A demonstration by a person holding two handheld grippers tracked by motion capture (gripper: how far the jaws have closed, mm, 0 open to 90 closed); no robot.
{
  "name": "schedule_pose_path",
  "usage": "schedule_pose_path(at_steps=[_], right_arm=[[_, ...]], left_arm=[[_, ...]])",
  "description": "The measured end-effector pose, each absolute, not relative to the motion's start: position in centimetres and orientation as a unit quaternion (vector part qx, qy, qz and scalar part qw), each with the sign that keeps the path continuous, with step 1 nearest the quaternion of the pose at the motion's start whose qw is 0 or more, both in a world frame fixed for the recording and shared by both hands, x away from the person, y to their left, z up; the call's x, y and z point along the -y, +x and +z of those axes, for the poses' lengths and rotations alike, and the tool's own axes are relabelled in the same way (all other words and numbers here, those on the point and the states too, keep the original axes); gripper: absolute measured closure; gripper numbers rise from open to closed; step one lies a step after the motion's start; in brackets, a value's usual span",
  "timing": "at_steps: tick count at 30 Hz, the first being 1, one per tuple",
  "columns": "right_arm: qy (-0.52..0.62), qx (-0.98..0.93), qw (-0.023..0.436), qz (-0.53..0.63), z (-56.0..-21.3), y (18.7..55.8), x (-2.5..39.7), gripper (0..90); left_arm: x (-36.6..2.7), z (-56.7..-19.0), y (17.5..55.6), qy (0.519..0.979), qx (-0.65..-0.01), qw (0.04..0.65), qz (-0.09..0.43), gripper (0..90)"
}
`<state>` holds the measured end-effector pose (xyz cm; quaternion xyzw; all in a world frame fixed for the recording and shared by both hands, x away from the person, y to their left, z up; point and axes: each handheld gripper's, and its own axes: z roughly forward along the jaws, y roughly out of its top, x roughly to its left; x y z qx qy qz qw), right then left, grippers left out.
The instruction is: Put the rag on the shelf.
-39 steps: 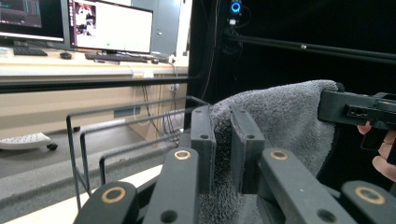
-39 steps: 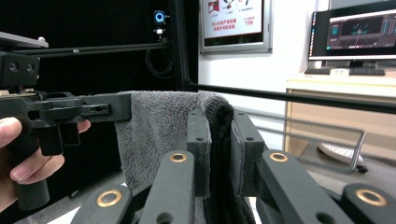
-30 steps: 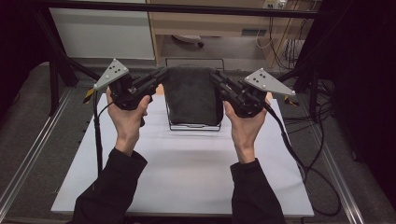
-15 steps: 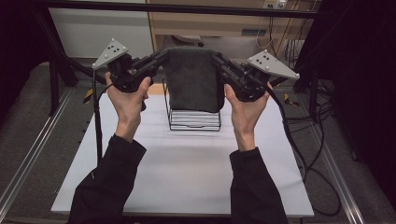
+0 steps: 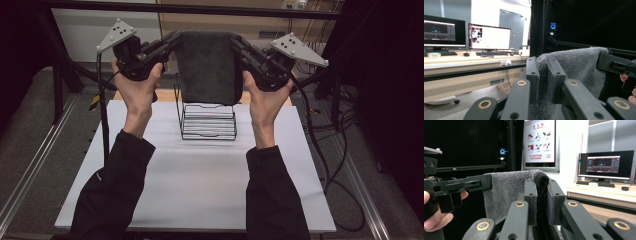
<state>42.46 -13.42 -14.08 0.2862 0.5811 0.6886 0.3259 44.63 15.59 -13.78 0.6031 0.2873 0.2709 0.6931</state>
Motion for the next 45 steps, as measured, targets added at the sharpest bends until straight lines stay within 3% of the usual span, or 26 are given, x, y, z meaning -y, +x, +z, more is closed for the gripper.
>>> schedule_pose_path(at_steps=[30,45], right_arm=[[0.272,-0.571,0.348,0.692,-10.5,47.2,12.7,81.3],[0.284,-0.595,0.346,0.668,-12.7,49.9,12.3,81.2]], left_arm=[[-15.6,-10.3,48.7,0.584,-0.301,0.696,0.29,81.2],[-15.9,-12.8,51.1,0.599,-0.319,0.676,0.286,81.2]])
